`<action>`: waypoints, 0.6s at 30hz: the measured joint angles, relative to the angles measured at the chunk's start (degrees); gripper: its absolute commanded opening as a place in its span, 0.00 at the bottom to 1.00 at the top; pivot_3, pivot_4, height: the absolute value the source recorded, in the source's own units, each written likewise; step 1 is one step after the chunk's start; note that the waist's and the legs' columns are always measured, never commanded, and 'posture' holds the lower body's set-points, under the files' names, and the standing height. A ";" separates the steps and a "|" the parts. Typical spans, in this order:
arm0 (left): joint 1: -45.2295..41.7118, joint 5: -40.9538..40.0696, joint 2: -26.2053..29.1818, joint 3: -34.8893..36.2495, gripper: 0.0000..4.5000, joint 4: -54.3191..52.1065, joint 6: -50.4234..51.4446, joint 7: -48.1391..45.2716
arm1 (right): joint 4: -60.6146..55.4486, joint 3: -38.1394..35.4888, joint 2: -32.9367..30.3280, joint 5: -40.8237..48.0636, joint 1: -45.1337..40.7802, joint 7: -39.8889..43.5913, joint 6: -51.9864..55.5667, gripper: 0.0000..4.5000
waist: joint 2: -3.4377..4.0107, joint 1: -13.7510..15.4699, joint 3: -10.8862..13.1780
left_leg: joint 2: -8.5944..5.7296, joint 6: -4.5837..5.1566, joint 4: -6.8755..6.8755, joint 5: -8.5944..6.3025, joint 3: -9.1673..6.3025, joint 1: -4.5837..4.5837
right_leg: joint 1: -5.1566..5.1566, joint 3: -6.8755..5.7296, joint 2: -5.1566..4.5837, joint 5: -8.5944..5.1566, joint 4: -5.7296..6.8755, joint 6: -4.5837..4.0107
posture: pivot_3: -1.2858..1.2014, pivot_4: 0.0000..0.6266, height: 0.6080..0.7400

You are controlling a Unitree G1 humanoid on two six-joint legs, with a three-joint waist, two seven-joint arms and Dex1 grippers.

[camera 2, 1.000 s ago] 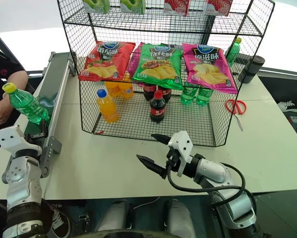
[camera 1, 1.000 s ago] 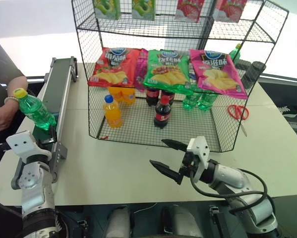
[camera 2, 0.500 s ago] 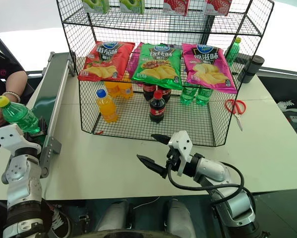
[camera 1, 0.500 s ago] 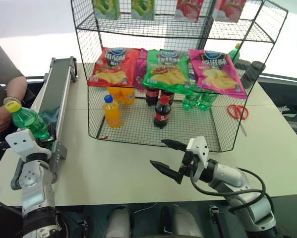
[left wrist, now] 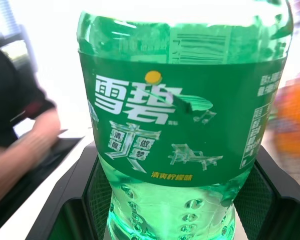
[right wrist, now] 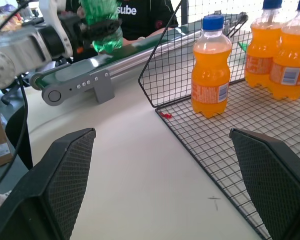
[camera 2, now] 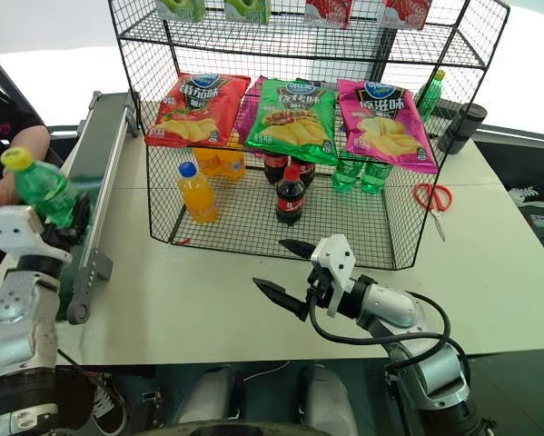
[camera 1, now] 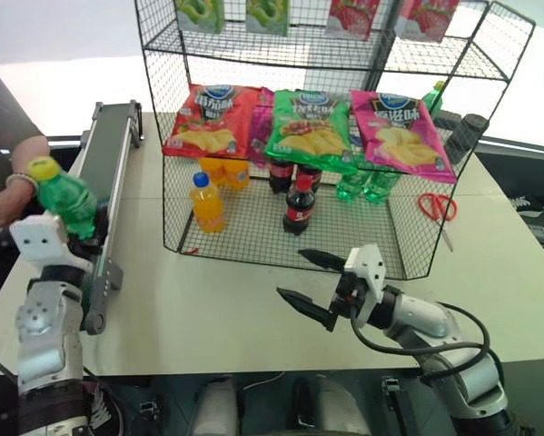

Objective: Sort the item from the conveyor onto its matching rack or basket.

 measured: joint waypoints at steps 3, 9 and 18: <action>1.77 -4.55 2.49 -4.62 0.61 -7.04 5.06 -8.07 | 0.00 -0.13 -0.70 0.13 -0.39 0.93 0.03 1.00 | 0.15 -0.07 0.08 | -0.02 0.04 -0.01 -0.03 0.07 0.02 | 0.00 0.04 -0.03 0.00 -0.02 0.01 | 0.52 0.24 1.00; 0.96 -9.20 3.84 -15.29 0.61 -12.81 14.48 -17.87 | -0.01 -0.54 -1.75 1.79 -1.99 1.92 1.02 1.00 | 0.25 0.01 0.14 | 0.07 0.04 -0.14 -0.02 -0.02 0.06 | -0.06 0.03 0.28 -0.01 0.04 -0.02 | 0.52 0.24 1.00; -9.52 -4.72 -1.64 -34.43 0.61 -5.46 15.60 -32.44 | -0.13 -1.27 0.25 3.99 -4.68 -0.94 2.71 1.00 | 0.31 -0.04 0.18 | -0.02 0.04 -0.13 -0.01 0.03 0.03 | -0.06 0.05 0.42 -0.01 0.00 -0.01 | 0.52 0.24 1.00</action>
